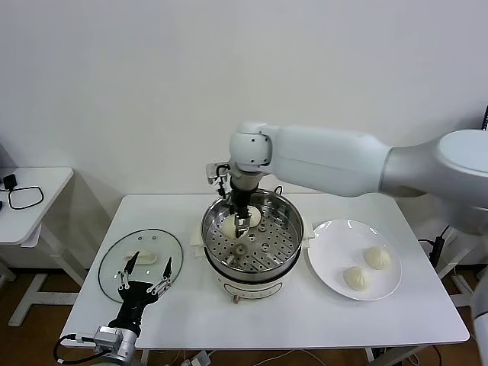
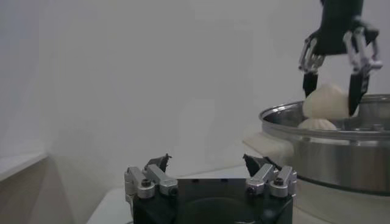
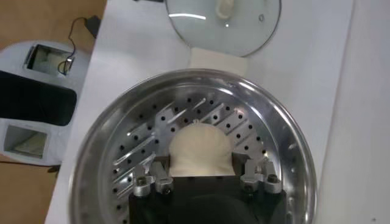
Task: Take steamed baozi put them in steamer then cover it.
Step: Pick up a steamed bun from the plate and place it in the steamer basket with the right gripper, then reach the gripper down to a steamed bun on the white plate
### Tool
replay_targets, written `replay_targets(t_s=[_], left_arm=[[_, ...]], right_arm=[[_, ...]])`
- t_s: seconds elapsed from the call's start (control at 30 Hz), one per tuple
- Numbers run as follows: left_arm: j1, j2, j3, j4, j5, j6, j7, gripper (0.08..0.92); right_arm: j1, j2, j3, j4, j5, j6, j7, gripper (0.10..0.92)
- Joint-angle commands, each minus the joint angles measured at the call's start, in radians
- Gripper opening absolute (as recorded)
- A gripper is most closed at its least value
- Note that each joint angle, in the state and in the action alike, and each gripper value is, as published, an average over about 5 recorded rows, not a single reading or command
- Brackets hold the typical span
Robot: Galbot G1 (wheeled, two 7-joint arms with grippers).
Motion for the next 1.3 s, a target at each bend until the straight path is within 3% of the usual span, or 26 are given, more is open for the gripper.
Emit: replay_targets(t_s=[0.03, 0.2, 0.47, 0.67, 0.87, 1.07, 1.3], left_arm=[[0.001, 0.000, -0.005, 0.002, -0.004, -0.001, 0.003, 0.823], [0.002, -0.001, -0.003, -0.002, -0.006, -0.002, 0.003, 0.823], [0.002, -0.003, 0.000, 0.001, -0.005, -0.001, 0.003, 0.823], [0.008, -0.005, 0.016, -0.017, -0.003, 0.001, 0.000, 0.823], [0.013, -0.003, 0.014, -0.027, -0.002, 0.004, -0.001, 0.823], [0.021, 0.003, 0.009, -0.027, 0.001, 0.004, 0.000, 0.823], [0.030, -0.003, 0.014, -0.039, 0.002, 0.003, -0.001, 0.823]], right_arm=[[-0.080, 0.091, 0.010, -0.117, -0.054, 0.001, -0.003, 0.684], [-0.089, 0.093, 0.011, -0.120, -0.060, 0.003, -0.004, 0.694], [-0.054, 0.009, 0.037, -0.036, -0.048, 0.002, -0.005, 0.819], [0.071, -0.227, 0.082, 0.111, -0.021, 0.024, -0.043, 0.823], [0.181, -0.517, 0.061, 0.240, -0.052, 0.141, -0.126, 0.823], [0.160, -0.739, 0.064, 0.290, -0.167, 0.280, -0.196, 0.823], [-0.014, -0.853, 0.113, 0.271, -0.348, 0.385, -0.221, 0.823]])
